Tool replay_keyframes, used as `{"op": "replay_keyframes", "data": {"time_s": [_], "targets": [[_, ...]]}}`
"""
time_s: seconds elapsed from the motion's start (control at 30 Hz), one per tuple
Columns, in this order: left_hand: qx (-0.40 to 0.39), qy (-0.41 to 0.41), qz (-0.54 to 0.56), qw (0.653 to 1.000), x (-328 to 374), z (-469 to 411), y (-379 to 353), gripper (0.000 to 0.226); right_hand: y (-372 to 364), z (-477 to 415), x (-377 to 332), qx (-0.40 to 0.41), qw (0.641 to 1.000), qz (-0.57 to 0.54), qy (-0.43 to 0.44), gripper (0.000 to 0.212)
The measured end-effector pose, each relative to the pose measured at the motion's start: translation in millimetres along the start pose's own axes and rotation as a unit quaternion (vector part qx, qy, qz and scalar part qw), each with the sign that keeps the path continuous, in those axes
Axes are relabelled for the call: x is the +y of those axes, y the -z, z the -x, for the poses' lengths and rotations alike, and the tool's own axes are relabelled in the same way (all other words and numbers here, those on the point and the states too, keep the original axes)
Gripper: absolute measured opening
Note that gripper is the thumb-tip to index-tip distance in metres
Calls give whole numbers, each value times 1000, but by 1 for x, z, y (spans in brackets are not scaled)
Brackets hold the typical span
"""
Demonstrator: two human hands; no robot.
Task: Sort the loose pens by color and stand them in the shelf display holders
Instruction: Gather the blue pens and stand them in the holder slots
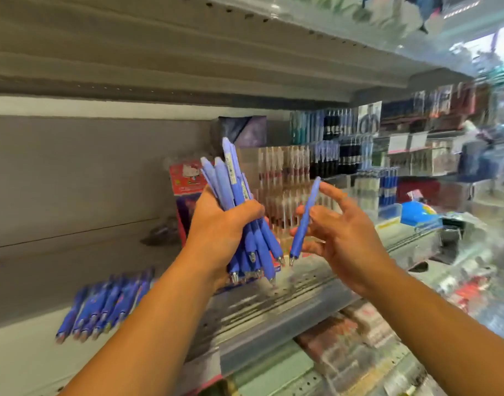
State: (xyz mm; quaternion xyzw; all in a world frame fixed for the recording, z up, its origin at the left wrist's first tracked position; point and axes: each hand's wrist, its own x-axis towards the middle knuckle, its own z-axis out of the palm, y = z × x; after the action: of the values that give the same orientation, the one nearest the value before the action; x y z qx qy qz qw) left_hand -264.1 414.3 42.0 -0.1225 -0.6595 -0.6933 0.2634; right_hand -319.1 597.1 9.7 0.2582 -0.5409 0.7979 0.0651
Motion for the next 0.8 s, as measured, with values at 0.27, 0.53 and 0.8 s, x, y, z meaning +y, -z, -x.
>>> {"op": "replay_keyframes", "data": {"time_s": [0.27,0.53,0.8], "targets": [[16,33,-11,999,-39,-12,-144,34,139,-23,-33,-14,999,29,-2,38],[51,19,-26,998,-66,-43,-203,36,198,-65,-24,-64,997,32,-3,40],[110,-19,-90,990,-99,-96,-207,64,209,-141,0,-82,995,51,38,43]]}}
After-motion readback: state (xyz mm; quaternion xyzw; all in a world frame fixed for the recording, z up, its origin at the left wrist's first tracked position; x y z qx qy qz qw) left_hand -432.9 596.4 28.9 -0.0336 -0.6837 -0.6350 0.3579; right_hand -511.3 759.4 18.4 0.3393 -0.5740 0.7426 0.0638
